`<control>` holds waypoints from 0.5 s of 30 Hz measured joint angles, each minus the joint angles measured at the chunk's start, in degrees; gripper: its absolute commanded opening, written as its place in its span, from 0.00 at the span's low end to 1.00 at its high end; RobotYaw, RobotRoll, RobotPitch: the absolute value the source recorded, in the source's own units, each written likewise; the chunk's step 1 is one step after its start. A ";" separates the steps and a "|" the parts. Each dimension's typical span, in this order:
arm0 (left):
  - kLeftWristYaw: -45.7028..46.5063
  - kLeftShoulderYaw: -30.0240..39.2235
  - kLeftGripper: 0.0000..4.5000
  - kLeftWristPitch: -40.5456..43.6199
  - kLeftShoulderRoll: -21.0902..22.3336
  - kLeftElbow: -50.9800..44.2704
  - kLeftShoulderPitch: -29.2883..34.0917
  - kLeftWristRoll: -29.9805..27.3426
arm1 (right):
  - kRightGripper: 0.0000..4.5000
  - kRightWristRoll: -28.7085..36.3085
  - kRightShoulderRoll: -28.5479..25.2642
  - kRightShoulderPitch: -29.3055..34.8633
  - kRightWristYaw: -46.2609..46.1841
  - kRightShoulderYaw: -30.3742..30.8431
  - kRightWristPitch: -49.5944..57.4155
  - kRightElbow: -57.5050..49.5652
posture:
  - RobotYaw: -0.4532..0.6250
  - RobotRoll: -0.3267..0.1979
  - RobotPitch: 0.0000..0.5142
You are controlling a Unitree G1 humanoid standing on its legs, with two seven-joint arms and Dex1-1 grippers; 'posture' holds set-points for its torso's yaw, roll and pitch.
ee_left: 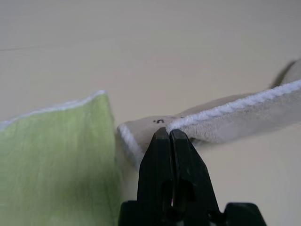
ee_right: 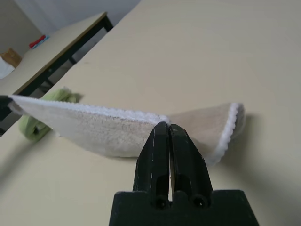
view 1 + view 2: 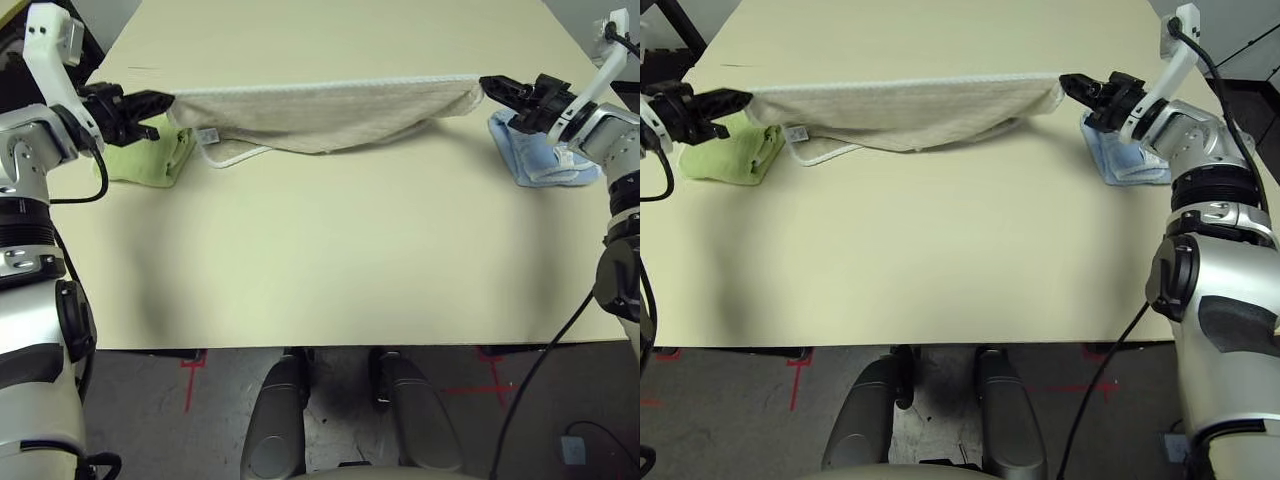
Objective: Fold the towel and set it aside.
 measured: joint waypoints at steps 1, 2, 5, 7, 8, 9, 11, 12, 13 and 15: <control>0.54 0.03 0.01 -0.85 -0.32 0.03 0.00 0.04 | 0.00 0.01 0.02 0.31 0.00 0.11 0.47 -0.38 | 0.39 0.62 0.54; 0.93 0.04 0.01 -1.37 -0.53 0.13 0.02 0.05 | 0.00 0.09 0.01 0.55 0.01 0.11 1.19 -0.85 | 0.39 0.62 0.54; 0.86 0.05 0.01 -1.30 -0.53 0.15 0.42 -0.06 | 0.00 0.92 -0.16 1.16 0.96 0.05 4.00 -2.35 | 0.39 0.62 0.54; 0.00 -0.02 0.01 0.39 -0.52 0.46 0.43 -0.28 | 0.00 1.47 -0.65 1.22 2.02 0.05 6.40 -3.05 | 0.38 0.62 0.54; -0.27 -0.28 0.01 0.70 -0.57 1.35 0.20 -0.10 | 0.00 1.46 -1.04 1.18 2.15 0.15 7.01 -3.01 | 0.38 0.62 0.54; 1.14 -0.64 0.01 -1.79 -1.26 4.60 -1.31 0.96 | 0.00 0.54 -1.02 0.58 0.12 0.51 5.05 -2.01 | 0.37 0.62 0.54; 6.64 -1.03 0.01 -10.65 -4.23 11.66 -6.14 3.43 | 0.00 -1.86 1.35 -2.56 -7.25 1.30 -2.43 1.64 | 0.37 0.62 0.54; 9.47 -1.05 0.01 -15.38 -5.56 13.89 -8.03 4.32 | 0.00 -2.55 2.70 -3.96 -10.75 1.29 -6.13 2.94 | 0.37 0.62 0.54; 13.77 -0.63 0.01 -23.10 -7.55 17.67 -11.26 4.99 | 0.00 -3.19 4.43 -5.94 -16.33 0.89 -12.96 5.15 | 0.37 0.62 0.54; 19.16 0.51 0.01 -34.36 -10.10 22.05 -15.80 5.27 | 0.00 -3.21 7.07 -9.48 -24.24 -1.14 -23.37 8.16 | 0.37 0.62 0.53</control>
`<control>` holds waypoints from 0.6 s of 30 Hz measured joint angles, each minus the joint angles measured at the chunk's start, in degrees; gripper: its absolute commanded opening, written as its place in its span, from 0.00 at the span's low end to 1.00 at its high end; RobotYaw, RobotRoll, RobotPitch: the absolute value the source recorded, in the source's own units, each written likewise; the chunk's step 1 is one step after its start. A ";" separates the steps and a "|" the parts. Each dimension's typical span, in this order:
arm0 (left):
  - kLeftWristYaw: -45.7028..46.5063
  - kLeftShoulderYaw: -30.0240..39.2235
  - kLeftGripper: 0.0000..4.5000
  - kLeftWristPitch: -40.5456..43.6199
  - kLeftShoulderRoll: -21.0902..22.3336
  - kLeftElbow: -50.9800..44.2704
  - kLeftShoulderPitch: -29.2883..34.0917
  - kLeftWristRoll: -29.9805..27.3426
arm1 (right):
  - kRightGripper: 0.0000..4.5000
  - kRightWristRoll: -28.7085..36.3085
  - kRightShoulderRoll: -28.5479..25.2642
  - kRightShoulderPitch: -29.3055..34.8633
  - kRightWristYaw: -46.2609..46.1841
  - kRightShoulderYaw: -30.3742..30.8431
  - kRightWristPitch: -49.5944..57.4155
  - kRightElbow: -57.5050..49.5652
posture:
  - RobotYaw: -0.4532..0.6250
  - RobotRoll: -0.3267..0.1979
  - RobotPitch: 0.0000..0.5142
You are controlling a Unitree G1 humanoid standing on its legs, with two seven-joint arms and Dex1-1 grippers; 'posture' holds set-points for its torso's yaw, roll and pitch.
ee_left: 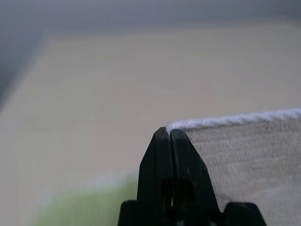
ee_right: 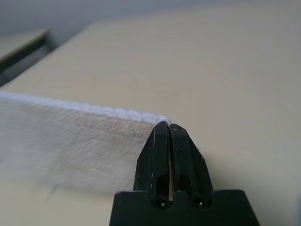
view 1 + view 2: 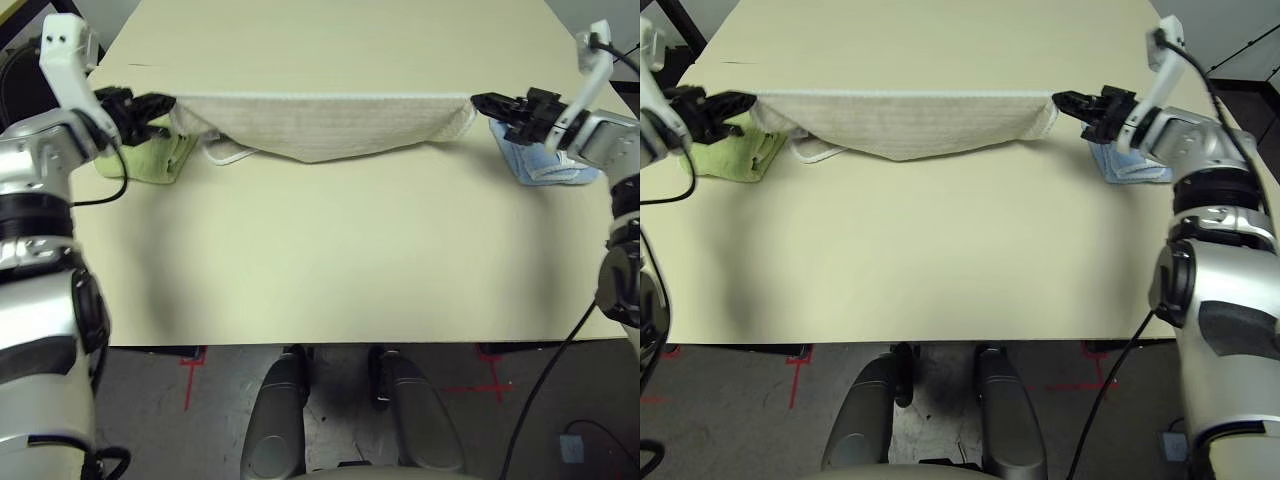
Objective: Fold the towel and set it aside.
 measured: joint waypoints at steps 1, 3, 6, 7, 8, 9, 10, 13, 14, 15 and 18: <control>1.43 0.49 0.01 -4.94 -0.76 2.08 -2.32 -0.02 | 0.00 0.16 0.57 -1.93 -2.99 -0.96 -4.77 1.02 | 0.37 0.62 0.53; 3.10 1.36 0.01 -14.07 -2.51 4.61 -6.57 0.02 | 0.00 1.20 0.67 -5.88 -6.55 -3.69 -13.06 2.55 | 0.38 0.62 0.53; 3.00 1.73 0.01 -21.40 -2.74 5.68 -9.87 0.03 | 0.00 2.42 0.59 -8.60 -6.97 -5.39 -20.00 2.32 | 0.38 0.62 0.53; 2.19 1.74 0.01 -21.60 -2.73 5.73 -9.72 0.02 | 0.00 2.56 0.46 -7.90 -6.27 -5.53 -20.39 2.35 | 0.37 0.62 0.53; 0.93 1.73 0.01 -21.45 -2.73 5.87 -8.63 0.03 | 0.00 2.59 0.43 -6.14 -4.89 -5.54 -20.41 2.61 | 0.37 0.62 0.53; -0.14 1.50 0.01 -21.19 -2.73 6.03 -7.15 0.14 | 0.00 2.40 0.44 -4.52 -3.89 -5.32 -20.28 3.12 | 0.37 0.62 0.53; -1.68 0.92 0.01 -20.00 -2.50 5.97 -4.87 0.58 | 0.00 1.61 0.33 -2.50 -2.80 -4.30 -19.78 3.60 | 0.37 0.62 0.53; -8.30 -3.76 0.01 -10.47 1.63 5.71 4.27 4.29 | 0.00 -3.87 -0.65 3.23 3.30 1.77 -16.35 4.18 | 0.37 0.62 0.54; -10.83 -5.51 0.01 -7.28 2.84 5.58 7.10 5.57 | 0.00 -5.46 -1.08 4.68 5.72 3.78 -15.04 4.30 | 0.37 0.62 0.54; -14.11 -7.37 0.01 -2.82 3.95 4.86 10.29 6.65 | 0.00 -7.33 -1.32 6.08 8.62 6.30 -12.87 4.34 | 0.38 0.62 0.53; -21.88 -9.73 0.01 4.85 6.20 0.19 15.65 7.23 | 0.00 -10.06 -2.70 8.12 13.67 9.77 -9.49 4.34 | 0.38 0.62 0.53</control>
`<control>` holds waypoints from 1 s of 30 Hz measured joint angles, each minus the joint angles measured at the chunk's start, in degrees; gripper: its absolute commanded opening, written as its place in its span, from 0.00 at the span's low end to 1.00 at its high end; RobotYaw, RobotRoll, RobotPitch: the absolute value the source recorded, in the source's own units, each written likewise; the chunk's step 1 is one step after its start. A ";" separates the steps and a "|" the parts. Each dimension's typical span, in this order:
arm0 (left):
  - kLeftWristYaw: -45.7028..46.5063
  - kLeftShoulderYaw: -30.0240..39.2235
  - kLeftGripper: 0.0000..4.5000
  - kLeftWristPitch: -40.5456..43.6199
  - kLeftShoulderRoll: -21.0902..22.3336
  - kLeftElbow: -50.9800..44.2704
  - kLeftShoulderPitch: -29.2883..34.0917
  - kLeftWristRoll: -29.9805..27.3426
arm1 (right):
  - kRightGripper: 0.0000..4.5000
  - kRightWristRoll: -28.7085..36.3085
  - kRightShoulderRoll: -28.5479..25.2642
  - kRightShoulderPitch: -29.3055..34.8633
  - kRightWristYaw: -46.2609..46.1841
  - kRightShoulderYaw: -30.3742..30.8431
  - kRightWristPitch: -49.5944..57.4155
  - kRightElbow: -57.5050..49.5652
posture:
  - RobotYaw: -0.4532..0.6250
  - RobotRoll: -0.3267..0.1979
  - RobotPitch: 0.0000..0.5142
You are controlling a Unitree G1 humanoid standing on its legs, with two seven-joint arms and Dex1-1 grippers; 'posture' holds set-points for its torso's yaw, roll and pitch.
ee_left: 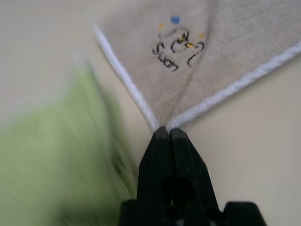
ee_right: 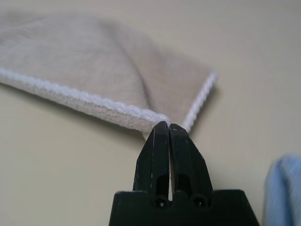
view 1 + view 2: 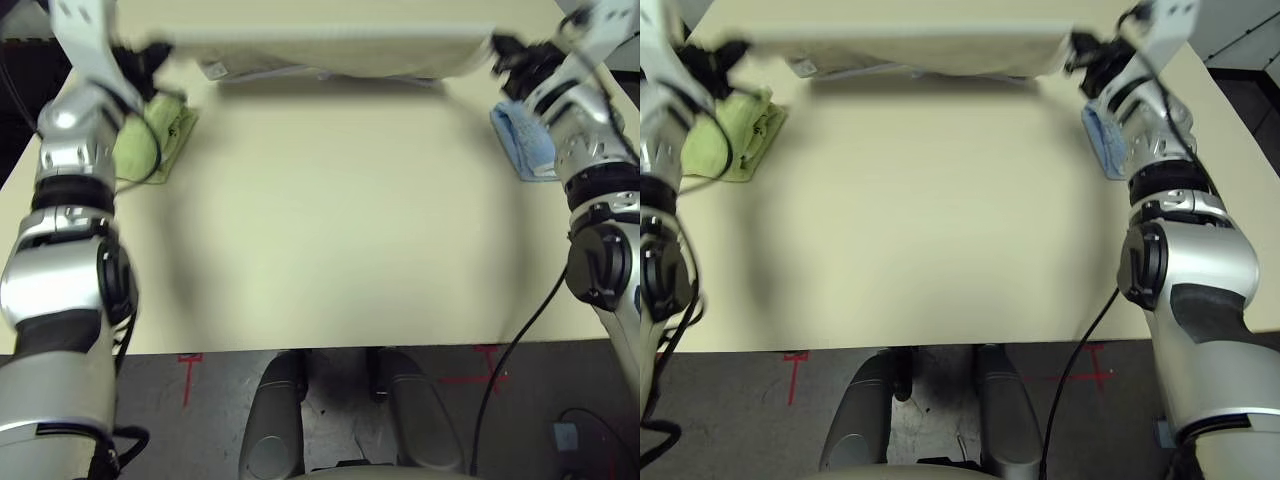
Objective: Fold the towel and set it aside.
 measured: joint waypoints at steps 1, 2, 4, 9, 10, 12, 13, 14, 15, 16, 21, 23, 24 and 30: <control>-2.79 -0.41 0.01 2.88 1.56 -3.58 0.93 0.00 | 0.00 -0.80 -0.71 -0.01 1.80 0.79 1.08 -0.32 | 0.38 0.62 0.53; -4.37 -0.46 0.01 4.30 2.60 -5.57 1.01 -0.01 | 0.00 -1.20 -1.38 -0.06 2.83 1.35 1.60 -0.54 | 0.38 0.62 0.53; -6.88 -0.43 0.01 6.95 4.78 -9.98 0.81 -0.04 | 0.00 -1.80 -2.16 -0.73 4.77 1.87 2.87 -1.32 | 0.38 0.62 0.53; -11.69 -1.57 0.01 10.12 6.20 -12.46 0.90 0.41 | 0.00 -4.86 -4.77 -1.17 10.61 5.06 4.52 -2.06 | 0.38 0.62 0.52; -13.02 -2.18 0.01 10.33 6.72 -12.52 0.91 0.68 | 0.00 -5.63 -5.14 -1.16 12.07 5.97 4.48 -2.08 | 0.38 0.62 0.52; -15.90 -2.74 0.01 10.67 7.95 -12.97 0.90 0.83 | 0.00 -6.78 -6.13 -1.05 15.71 7.46 4.41 -2.16 | 0.38 0.62 0.52; -17.29 -2.97 0.01 10.85 8.59 -13.26 0.90 0.88 | 0.00 -7.17 -6.53 -1.04 17.78 8.14 4.40 -2.36 | 0.38 0.62 0.52; -18.56 -3.29 0.01 11.18 9.25 -13.47 0.86 0.96 | 0.00 -7.63 -6.96 -0.99 20.14 8.71 4.40 -2.67 | 0.38 0.62 0.52; -19.67 -3.66 0.01 11.52 9.67 -13.73 0.87 1.04 | 0.00 -7.85 -7.32 -0.89 21.99 8.94 4.41 -3.00 | 0.38 0.62 0.52; -21.32 -4.17 0.01 12.03 10.16 -14.05 0.87 1.20 | 0.00 -8.00 -7.76 -0.81 24.22 9.36 4.41 -3.35 | 0.38 0.62 0.52; -30.56 -6.73 0.01 15.66 13.13 -15.14 0.94 1.60 | 0.00 -8.14 -9.15 -0.77 33.16 11.02 6.63 -4.99 | 0.38 0.62 0.53; -36.01 -8.34 0.01 17.61 14.99 -16.54 1.14 1.61 | 0.00 -9.04 -10.15 -0.76 36.37 12.33 6.93 -5.23 | 0.38 0.62 0.53; -38.25 -9.24 0.01 18.05 15.84 -17.13 1.21 1.60 | 0.00 -9.61 -10.56 -0.76 37.42 13.09 6.77 -5.43 | 0.38 0.62 0.53; -43.21 -16.08 0.01 16.27 20.78 -20.47 3.95 -0.03 | 0.00 -12.16 -11.56 2.03 44.53 18.03 3.76 -9.08 | 0.38 0.62 0.52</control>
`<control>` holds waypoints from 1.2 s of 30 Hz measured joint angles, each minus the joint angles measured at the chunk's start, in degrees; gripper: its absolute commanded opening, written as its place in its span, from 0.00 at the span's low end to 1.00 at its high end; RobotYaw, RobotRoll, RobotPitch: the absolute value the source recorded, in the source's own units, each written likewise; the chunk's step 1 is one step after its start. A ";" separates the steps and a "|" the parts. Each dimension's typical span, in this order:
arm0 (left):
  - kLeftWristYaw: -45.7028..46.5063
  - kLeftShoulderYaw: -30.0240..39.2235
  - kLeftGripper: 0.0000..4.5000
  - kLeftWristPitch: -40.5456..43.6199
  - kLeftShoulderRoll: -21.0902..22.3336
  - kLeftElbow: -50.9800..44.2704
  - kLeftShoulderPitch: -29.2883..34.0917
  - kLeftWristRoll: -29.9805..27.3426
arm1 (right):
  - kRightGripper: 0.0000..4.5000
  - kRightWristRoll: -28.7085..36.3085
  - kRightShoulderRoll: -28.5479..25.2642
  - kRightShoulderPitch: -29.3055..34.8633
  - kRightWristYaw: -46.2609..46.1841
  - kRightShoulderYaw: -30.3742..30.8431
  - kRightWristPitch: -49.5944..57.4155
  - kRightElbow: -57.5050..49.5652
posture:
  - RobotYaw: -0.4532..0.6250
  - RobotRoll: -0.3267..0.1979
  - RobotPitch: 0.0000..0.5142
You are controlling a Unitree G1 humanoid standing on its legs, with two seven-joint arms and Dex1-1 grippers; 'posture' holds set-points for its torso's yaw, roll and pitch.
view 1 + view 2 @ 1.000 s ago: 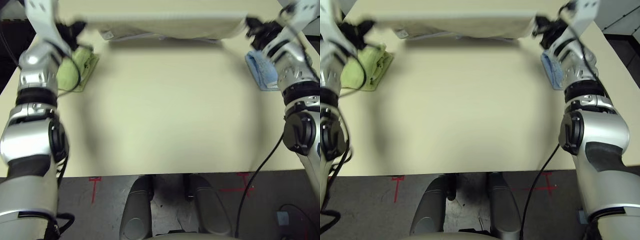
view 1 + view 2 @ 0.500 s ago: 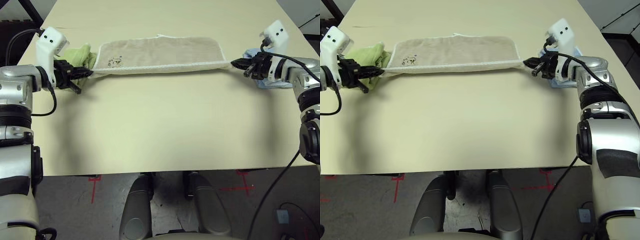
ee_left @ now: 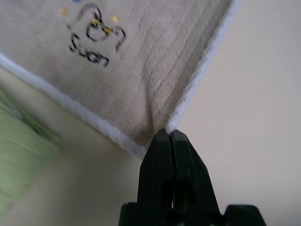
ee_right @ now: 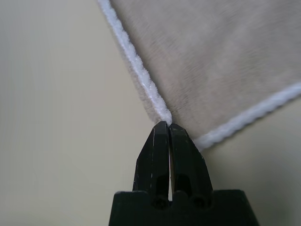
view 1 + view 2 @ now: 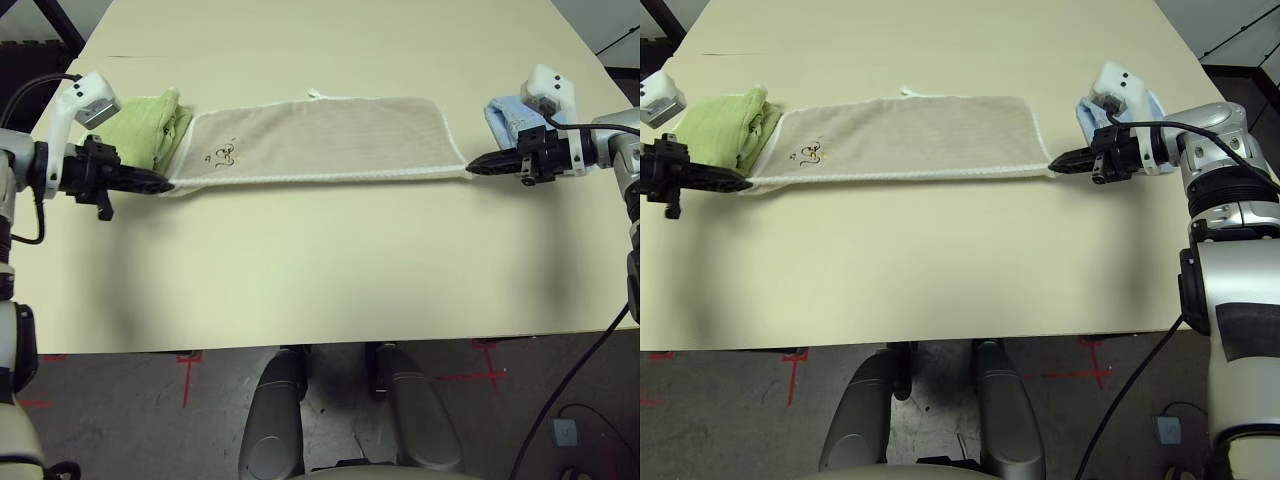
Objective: Fold the towel and set it aside.
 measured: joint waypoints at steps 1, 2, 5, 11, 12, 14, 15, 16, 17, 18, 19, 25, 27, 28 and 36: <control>-0.04 -0.64 0.01 -1.04 0.28 -0.34 0.60 -0.17 | 0.00 0.17 -0.22 0.92 0.84 0.92 -0.12 -0.65 | 0.38 0.62 0.52; -0.06 -1.60 0.01 -2.52 0.60 -0.77 1.12 -0.32 | 0.00 0.99 -0.59 2.01 1.36 2.17 -0.02 -2.00 | 0.38 0.62 0.52; -0.07 -3.71 0.01 -5.08 1.53 -1.05 1.91 -1.47 | 0.00 4.96 -2.53 3.71 1.78 5.54 1.50 -5.94 | 0.38 0.62 0.53; -0.10 -9.77 0.01 -3.34 6.27 -4.63 1.93 -10.41 | 0.00 15.48 -8.79 4.99 1.84 13.91 6.71 -13.11 | 0.38 0.62 0.54; -0.12 -11.04 0.01 -2.29 7.55 -5.91 1.95 -12.27 | 0.00 17.29 -9.77 5.47 1.85 15.47 7.70 -14.28 | 0.38 0.62 0.54; -0.13 -12.70 0.01 -0.90 9.32 -7.78 1.99 -15.01 | 0.00 19.83 -11.06 6.10 1.85 17.67 8.93 -15.94 | 0.38 0.62 0.54; -0.14 -13.50 0.01 -0.27 9.89 -8.38 2.06 -16.31 | 0.00 20.76 -11.66 6.32 1.85 18.53 9.17 -16.64 | 0.38 0.62 0.54; -0.15 -14.04 0.01 0.16 10.21 -8.70 2.19 -17.35 | 0.00 21.77 -12.42 6.48 1.81 19.43 9.44 -17.39 | 0.38 0.62 0.54; -0.15 -14.85 0.01 0.41 10.68 -9.06 2.30 -18.21 | 0.00 22.86 -13.17 6.76 1.83 20.19 9.77 -18.19 | 0.38 0.62 0.54; -0.15 -15.46 0.01 0.52 10.96 -9.41 2.38 -18.94 | 0.00 24.14 -14.13 7.08 1.85 21.15 10.12 -19.12 | 0.38 0.62 0.54; -0.15 -15.85 0.01 0.52 11.10 -9.50 2.40 -19.47 | 0.00 25.02 -14.92 7.30 1.81 22.05 10.44 -19.99 | 0.38 0.62 0.54; -0.27 -19.15 0.01 0.93 16.56 -13.84 4.35 -24.50 | 0.00 31.36 -19.79 9.85 1.86 26.39 12.73 -28.24 | 0.38 0.62 0.53; -0.33 -19.39 0.01 1.15 17.80 -15.23 5.11 -25.70 | 0.00 31.86 -20.12 9.95 1.86 26.73 12.75 -28.88 | 0.38 0.62 0.53; -0.33 -19.50 0.01 1.26 18.26 -15.83 5.64 -26.27 | 0.00 32.23 -20.35 10.13 1.86 26.83 12.75 -28.95 | 0.38 0.62 0.53; -0.34 -19.98 0.01 2.79 20.16 -19.52 6.62 -28.30 | 0.00 33.54 -21.95 10.52 1.85 28.86 12.69 -29.79 | 0.38 0.62 0.52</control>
